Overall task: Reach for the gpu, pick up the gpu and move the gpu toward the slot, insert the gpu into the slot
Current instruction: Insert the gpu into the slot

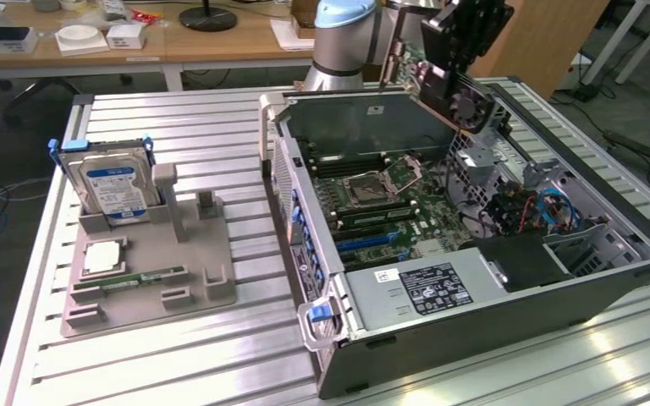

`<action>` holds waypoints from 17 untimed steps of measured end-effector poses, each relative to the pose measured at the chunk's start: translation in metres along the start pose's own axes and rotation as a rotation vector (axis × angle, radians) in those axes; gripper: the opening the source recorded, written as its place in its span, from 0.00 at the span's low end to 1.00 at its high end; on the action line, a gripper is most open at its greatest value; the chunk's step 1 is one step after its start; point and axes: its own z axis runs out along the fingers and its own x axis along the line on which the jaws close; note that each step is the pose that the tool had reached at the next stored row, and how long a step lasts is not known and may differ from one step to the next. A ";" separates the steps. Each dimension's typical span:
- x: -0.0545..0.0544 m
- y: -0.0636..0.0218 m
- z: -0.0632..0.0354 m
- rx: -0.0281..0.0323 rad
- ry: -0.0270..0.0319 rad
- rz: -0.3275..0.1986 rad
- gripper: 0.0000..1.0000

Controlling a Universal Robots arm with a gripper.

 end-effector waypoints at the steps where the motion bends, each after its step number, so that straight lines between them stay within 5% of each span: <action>1: 0.000 0.0000 0.0003 -0.0004 -0.0002 -0.020 0.26; 17: 0.000 -0.0001 0.0011 -0.0143 -0.0008 -0.202 0.26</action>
